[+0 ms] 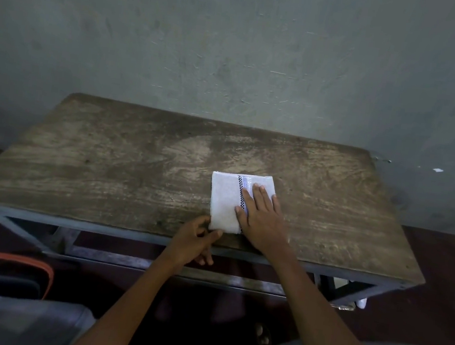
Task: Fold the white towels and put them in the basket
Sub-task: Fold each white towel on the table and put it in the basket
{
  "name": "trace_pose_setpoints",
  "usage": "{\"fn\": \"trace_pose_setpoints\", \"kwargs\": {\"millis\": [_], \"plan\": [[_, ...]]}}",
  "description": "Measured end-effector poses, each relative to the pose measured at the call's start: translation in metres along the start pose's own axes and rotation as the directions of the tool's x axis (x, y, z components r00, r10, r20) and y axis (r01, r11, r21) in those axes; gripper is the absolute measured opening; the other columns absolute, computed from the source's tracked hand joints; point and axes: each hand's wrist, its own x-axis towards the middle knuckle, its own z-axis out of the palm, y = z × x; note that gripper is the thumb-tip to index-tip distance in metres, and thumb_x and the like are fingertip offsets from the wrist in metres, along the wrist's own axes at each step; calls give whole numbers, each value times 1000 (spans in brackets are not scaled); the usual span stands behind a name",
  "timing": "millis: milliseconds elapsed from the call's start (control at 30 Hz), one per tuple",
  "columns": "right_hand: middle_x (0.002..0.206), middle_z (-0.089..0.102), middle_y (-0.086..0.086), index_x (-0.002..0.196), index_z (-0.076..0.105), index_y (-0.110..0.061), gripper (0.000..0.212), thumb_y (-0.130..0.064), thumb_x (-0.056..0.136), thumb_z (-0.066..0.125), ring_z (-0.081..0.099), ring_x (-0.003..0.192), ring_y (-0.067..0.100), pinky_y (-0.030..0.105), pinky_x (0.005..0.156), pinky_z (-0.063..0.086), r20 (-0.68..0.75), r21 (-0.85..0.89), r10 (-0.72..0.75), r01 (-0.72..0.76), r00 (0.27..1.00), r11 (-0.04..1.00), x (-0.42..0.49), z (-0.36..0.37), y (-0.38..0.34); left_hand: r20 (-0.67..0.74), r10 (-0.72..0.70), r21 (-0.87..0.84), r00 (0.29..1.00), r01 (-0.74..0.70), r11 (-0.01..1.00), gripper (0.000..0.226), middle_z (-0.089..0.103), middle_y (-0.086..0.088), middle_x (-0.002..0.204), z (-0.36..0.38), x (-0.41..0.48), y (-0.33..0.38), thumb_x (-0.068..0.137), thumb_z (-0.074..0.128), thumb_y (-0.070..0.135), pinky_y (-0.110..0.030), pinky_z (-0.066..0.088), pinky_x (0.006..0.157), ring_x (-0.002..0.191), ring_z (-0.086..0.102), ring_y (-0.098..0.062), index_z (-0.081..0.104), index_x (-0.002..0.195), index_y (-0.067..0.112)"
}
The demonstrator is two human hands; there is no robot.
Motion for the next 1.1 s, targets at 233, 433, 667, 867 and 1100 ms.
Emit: {"fn": "trace_pose_setpoints", "kwargs": {"millis": [233,433,667,867,1100], "plan": [[147,39,15,141,40,-15,61,-48,93,21,32,140,29,47,114,21,19,38,10,-10,1000,999,0,-2,-3,-29,-16,115,999,19,993,30,65,-22,81,-1,2,0,89,62,28,-23,42,36,43,62,-23,55,102,1],[138,51,17,134,51,-13,56,-44,93,29,45,131,30,51,106,35,-2,4,32,-32,999,999,0,-3,-6,6,-38,-77,999,39,996,20,53,-3,57,1,1,4,90,60,21,-21,42,36,42,60,-19,55,104,7],[140,49,16,135,50,-14,56,-44,93,29,43,133,30,50,108,31,-15,19,22,-21,1000,1000,0,-2,-5,52,-89,-121,995,95,988,16,52,1,54,0,2,6,90,60,22,-20,43,37,42,60,-16,57,96,7],[141,47,17,136,48,-14,57,-44,92,27,42,134,31,51,109,29,5,23,13,-13,1000,1000,0,-2,-5,30,-101,-99,994,104,990,18,57,0,53,-1,3,12,92,57,27,-19,38,36,39,55,-13,59,86,10],[150,34,14,143,37,-16,65,-49,91,16,27,142,28,46,115,15,59,41,11,-13,998,999,0,-3,-5,39,-118,146,992,111,983,29,55,1,48,-3,11,22,92,55,34,-18,33,33,33,48,-10,57,74,11]]}}
